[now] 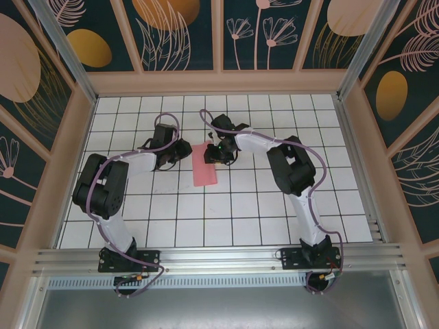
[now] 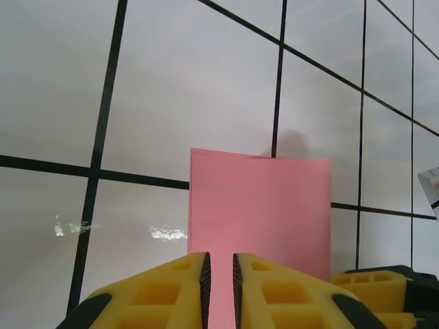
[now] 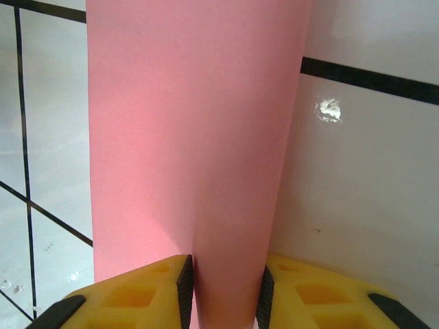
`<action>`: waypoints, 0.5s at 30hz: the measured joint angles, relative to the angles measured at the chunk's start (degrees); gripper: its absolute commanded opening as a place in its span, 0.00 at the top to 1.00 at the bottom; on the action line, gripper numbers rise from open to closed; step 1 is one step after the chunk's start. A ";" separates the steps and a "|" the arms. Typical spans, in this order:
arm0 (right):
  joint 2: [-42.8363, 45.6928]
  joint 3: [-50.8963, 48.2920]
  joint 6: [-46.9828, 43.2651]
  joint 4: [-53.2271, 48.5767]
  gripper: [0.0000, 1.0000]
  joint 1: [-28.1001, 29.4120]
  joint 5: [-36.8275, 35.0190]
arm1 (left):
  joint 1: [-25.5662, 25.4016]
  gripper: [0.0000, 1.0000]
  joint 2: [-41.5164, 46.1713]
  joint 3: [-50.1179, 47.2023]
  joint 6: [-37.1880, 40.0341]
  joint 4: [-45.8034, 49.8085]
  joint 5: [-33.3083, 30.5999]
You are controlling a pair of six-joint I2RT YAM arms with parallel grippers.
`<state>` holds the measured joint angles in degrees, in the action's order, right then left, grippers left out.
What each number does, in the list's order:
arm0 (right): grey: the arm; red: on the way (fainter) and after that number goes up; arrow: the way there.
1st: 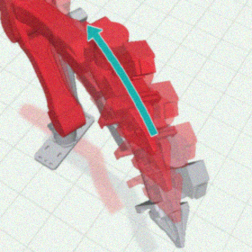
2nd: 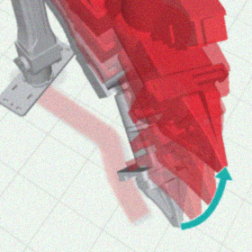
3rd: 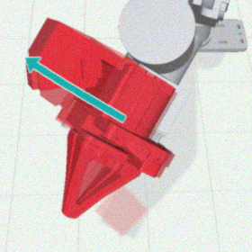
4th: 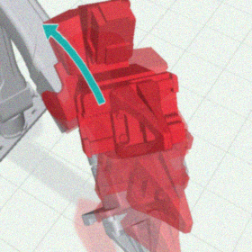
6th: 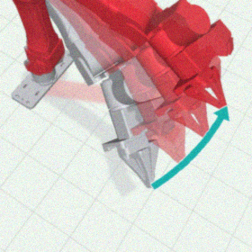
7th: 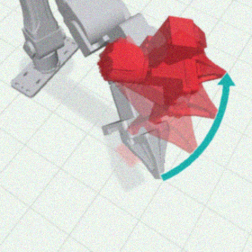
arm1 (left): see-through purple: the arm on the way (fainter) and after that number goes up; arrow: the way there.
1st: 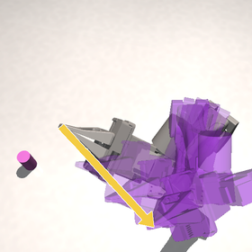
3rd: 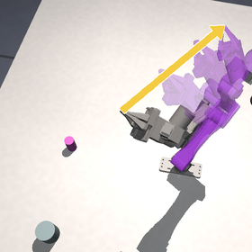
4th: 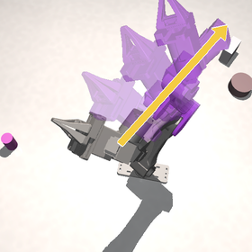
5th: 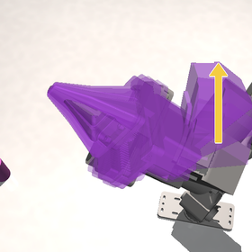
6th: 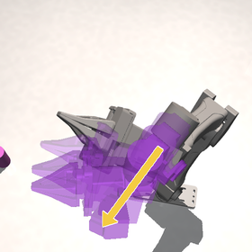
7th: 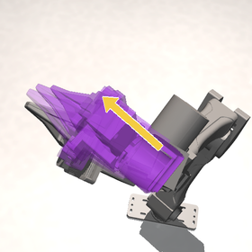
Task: Fold a paper plane with a square sheet of paper (pick it up from the middle)
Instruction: Hold the square sheet of paper at the center of the table.
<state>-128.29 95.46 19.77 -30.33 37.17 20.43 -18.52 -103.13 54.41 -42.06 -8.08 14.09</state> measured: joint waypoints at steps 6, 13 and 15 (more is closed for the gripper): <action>-0.26 0.68 -0.33 -0.74 0.64 0.02 0.02 | 0.00 0.81 -0.31 -0.24 0.02 -1.16 1.99; -0.46 0.83 1.16 -0.76 0.63 0.00 0.02 | 0.00 0.82 -1.20 -0.44 -0.02 -2.12 3.10; -0.46 0.85 1.64 -0.74 0.64 0.00 0.00 | 0.00 0.82 -1.53 -0.44 -0.02 -2.25 3.61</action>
<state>-128.75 96.31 21.41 -31.07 37.17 20.43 -18.52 -104.66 53.98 -42.09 -10.33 17.69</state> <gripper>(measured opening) 0.364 0.183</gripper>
